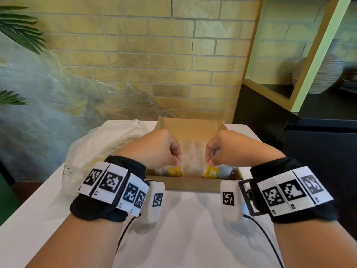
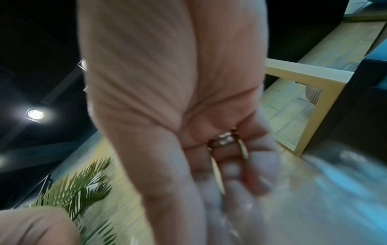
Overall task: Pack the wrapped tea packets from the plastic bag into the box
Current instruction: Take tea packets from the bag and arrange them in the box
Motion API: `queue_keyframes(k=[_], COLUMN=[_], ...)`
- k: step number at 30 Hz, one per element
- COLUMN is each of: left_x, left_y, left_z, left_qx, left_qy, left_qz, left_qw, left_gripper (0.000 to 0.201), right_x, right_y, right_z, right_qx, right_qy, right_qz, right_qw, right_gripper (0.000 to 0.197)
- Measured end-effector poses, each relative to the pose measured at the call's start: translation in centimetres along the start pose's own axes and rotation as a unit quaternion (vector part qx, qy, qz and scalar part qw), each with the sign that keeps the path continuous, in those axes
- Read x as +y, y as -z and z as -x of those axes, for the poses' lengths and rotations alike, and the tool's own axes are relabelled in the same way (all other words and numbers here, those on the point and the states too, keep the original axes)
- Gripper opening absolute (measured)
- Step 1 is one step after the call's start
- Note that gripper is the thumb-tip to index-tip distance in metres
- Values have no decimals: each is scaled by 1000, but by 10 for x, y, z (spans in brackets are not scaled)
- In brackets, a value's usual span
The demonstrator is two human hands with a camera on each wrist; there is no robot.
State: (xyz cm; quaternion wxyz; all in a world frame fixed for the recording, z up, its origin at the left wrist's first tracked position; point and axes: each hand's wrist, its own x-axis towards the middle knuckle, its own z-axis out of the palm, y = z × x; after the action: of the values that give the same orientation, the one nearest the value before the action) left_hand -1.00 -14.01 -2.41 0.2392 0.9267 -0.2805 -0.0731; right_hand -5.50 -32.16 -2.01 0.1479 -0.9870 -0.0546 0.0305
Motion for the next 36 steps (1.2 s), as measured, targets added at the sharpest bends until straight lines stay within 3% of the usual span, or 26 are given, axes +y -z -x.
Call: queue_keyframes(k=[4,12,20,24,30,32,36], left_x=[-2,-7,-12,-13,-13,-13,-14], left_y=[-3,5,5,6,5,5,4], left_z=[1,1,1,1,1,1,0], left_qx=[-53,-18,-27,-24,-37,-46,-56], left_qy=[30,37,53,50,54,56,63], left_qz=[-22,-24,-7,-10,-17,-20,-22], left_qw=[998,999,998,998,998,997,996], left_gripper=[13,22,19,19,13,12,12], right_x=[2,6,7,11,23,23,15], right_y=[-3,3,1,11,30,29,20], right_z=[3,3,1,7,19,16,9], right_qx=[-105,-48,-64,-9,184,191,127], right_qy=[-58,-38,-50,-27,-17,-19,-28], right_qz=[23,38,40,20,-97,-98,-50], right_qw=[993,997,996,999,978,976,990], right_gripper=[17,19,14,14,10,11,11])
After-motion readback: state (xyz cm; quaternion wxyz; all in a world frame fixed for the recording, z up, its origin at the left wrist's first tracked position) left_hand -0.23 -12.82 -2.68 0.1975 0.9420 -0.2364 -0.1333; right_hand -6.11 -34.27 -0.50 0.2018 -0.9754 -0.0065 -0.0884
